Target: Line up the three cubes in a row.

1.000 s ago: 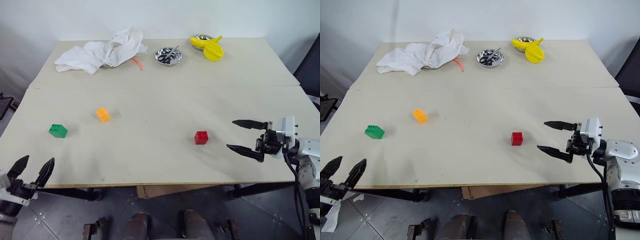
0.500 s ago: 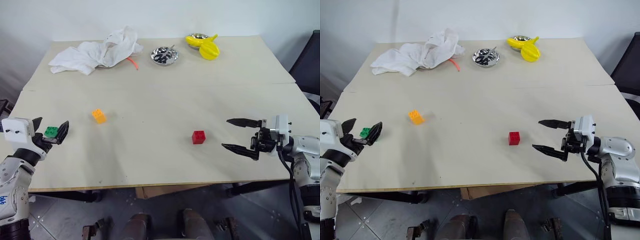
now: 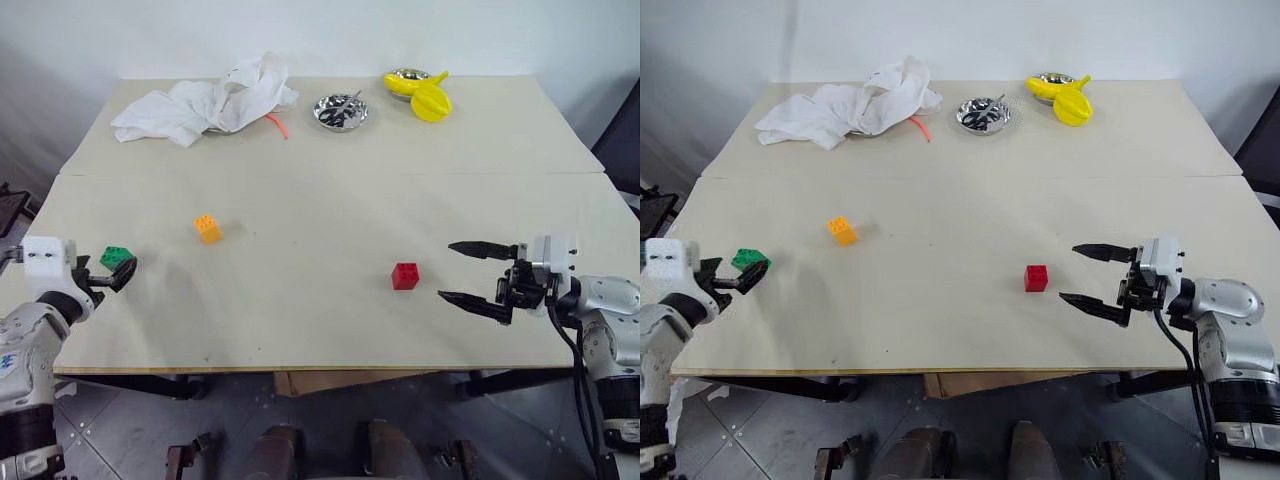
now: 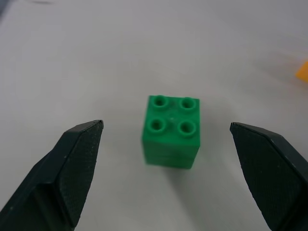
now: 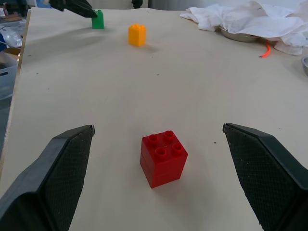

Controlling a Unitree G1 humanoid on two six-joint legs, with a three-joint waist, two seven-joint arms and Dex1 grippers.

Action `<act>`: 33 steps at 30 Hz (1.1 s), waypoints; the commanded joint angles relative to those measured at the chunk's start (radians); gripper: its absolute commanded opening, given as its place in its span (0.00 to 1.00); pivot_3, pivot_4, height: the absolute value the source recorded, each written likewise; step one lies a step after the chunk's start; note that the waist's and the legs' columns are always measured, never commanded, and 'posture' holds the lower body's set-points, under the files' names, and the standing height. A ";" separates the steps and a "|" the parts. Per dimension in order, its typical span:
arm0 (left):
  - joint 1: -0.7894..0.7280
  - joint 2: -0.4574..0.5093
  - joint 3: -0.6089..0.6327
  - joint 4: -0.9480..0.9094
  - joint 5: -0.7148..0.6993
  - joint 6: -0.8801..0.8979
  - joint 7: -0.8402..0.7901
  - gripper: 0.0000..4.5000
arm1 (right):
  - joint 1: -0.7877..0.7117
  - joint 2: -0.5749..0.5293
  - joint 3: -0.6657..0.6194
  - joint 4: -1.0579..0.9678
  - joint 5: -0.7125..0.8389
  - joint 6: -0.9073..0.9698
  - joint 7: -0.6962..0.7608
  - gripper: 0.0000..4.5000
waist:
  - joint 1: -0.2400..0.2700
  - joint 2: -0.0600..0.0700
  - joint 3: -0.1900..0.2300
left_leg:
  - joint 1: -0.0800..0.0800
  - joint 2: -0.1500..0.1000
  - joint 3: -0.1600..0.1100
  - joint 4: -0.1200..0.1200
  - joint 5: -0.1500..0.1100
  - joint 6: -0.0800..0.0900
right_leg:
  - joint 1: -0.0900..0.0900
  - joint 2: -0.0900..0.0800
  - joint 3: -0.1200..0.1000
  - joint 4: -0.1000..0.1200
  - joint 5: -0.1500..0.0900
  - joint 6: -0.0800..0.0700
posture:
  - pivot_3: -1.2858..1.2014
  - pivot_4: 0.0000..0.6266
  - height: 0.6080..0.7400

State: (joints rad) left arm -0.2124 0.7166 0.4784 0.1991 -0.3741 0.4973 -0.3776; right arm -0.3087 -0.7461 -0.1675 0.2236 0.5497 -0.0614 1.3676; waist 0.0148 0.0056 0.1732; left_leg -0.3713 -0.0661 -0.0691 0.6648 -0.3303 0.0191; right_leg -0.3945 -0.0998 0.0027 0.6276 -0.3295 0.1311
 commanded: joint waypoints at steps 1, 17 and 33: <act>-0.054 0.045 -0.025 0.110 0.040 -0.066 -0.053 1.00 | -0.008 0.004 -0.018 -0.036 0.001 -0.001 -0.006 1.00 | -0.001 0.000 0.000 | 0.000 0.000 0.000 0.000 0.000 0.000 | 0.000 0.000 0.000 0.000 0.000 0.000 | 0.52 0.24 1.00; -0.037 0.065 -0.049 0.061 -0.017 -0.177 -0.328 0.34 | 0.000 -0.013 -0.052 -0.073 0.041 0.048 0.004 1.00 | -0.015 0.000 0.000 | 0.000 0.000 0.000 0.000 0.000 0.000 | -0.001 0.000 0.000 0.001 0.000 0.000 | 0.52 0.24 1.00; -0.581 -0.244 -0.729 0.262 0.210 -0.500 -0.854 0.34 | 0.211 -0.076 -0.220 -0.238 0.093 0.157 -0.032 1.00 | 0.008 0.000 0.000 | -0.001 -0.002 0.001 0.002 0.001 0.001 | 0.001 0.001 -0.007 0.001 0.001 0.001 | 0.52 0.24 1.00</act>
State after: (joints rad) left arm -0.7564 0.4920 -0.2268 0.3623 -0.2185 0.0610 -1.2360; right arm -0.1171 -0.8009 -0.3404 0.0299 0.6236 0.0906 1.3424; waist 0.0224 0.0052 0.1735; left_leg -0.3724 -0.0685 -0.0676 0.6664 -0.3292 0.0206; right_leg -0.3939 -0.0984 -0.0057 0.6290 -0.3287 0.1321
